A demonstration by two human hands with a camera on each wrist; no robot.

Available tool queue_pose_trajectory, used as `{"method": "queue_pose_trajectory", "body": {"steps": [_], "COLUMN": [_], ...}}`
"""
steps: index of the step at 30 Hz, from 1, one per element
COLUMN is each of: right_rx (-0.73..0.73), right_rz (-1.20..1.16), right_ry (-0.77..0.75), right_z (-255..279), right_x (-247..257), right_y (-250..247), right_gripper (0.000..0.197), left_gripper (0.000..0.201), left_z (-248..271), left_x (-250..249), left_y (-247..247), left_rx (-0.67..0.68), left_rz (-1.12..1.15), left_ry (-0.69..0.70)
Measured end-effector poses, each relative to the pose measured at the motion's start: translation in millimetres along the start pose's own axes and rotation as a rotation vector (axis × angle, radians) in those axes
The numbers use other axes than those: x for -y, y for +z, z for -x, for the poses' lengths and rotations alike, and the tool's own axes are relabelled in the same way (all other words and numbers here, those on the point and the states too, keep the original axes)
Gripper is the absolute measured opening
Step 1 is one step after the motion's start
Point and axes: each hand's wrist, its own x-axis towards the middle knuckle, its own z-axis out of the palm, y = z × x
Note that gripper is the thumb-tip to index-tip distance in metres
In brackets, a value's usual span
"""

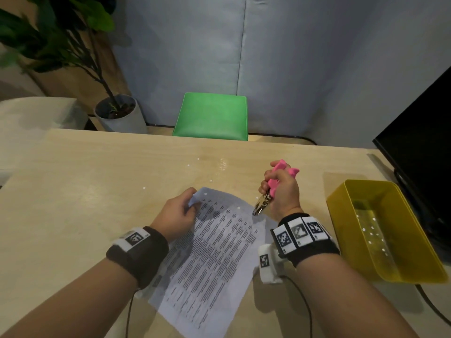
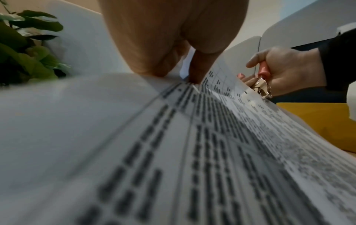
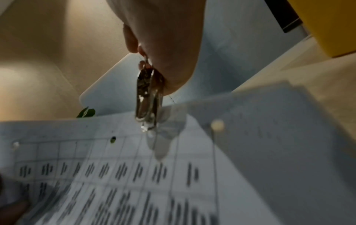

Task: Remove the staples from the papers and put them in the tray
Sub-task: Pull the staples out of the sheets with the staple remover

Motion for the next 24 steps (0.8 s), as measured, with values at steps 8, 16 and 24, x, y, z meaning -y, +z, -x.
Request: {"method": "queue_pose_trajectory", "body": {"steps": [8,16,24], "right_rx": [-0.036,-0.067,0.092], "right_rz": [-0.012,0.202,0.405], "right_ry": [-0.037,-0.109,-0.081], "right_z": [-2.5,-2.9,4.1], "right_x": [5.3,17.9,24.7], "right_y": [-0.3,-1.4,3.2], "right_gripper": [0.027,0.028,0.027], "left_gripper": [0.04,0.024,0.029], "left_z": [-3.8,-5.9,-10.4], "left_x": [-0.1,22.1,-2.4], "left_y": [2.3,-10.5,-45.6], "left_rx": [-0.053,-0.167,-0.361], "left_rz": [0.024,0.158,0.419], "left_ry": [-0.039,-0.146,-0.052]}}
